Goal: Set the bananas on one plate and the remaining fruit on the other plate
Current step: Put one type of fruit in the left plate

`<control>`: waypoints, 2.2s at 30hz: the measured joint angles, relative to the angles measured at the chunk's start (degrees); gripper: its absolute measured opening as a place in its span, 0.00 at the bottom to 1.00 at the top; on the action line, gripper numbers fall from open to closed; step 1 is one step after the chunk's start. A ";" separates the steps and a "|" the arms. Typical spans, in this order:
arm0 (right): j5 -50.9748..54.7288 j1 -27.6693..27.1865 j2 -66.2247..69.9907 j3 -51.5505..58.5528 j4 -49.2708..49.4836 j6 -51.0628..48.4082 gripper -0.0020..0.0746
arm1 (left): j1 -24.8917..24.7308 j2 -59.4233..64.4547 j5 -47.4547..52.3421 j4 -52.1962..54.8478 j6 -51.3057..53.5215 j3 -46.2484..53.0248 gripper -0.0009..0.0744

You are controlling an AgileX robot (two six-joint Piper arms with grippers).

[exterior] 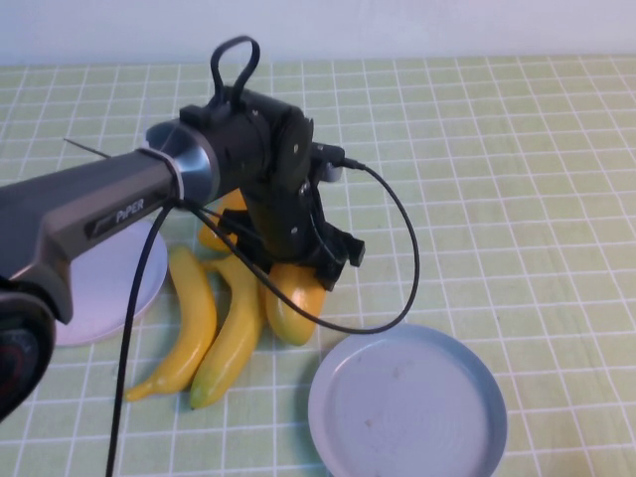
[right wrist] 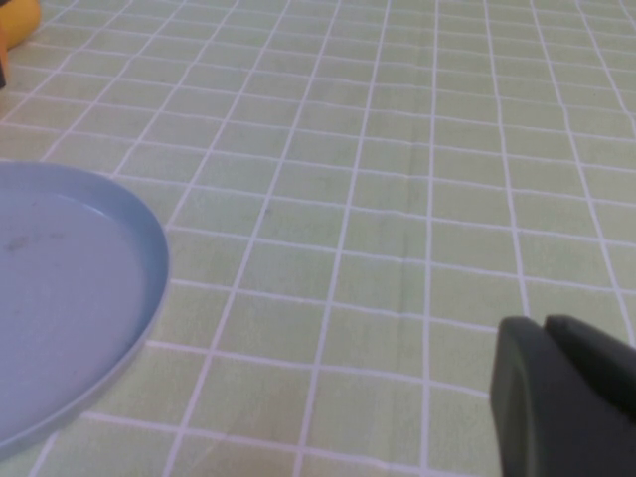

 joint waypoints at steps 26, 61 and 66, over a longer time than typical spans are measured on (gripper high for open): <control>0.00 0.00 0.00 0.00 0.00 0.00 0.00 | 20.14 -16.93 14.93 9.86 9.94 0.68 0.71; 0.00 0.00 0.00 0.00 0.00 0.00 0.00 | 21.03 -14.22 -0.88 7.91 18.57 8.45 0.89; 0.00 0.00 0.00 0.00 0.00 0.00 0.00 | 13.88 -13.31 -8.37 7.41 20.44 8.45 0.89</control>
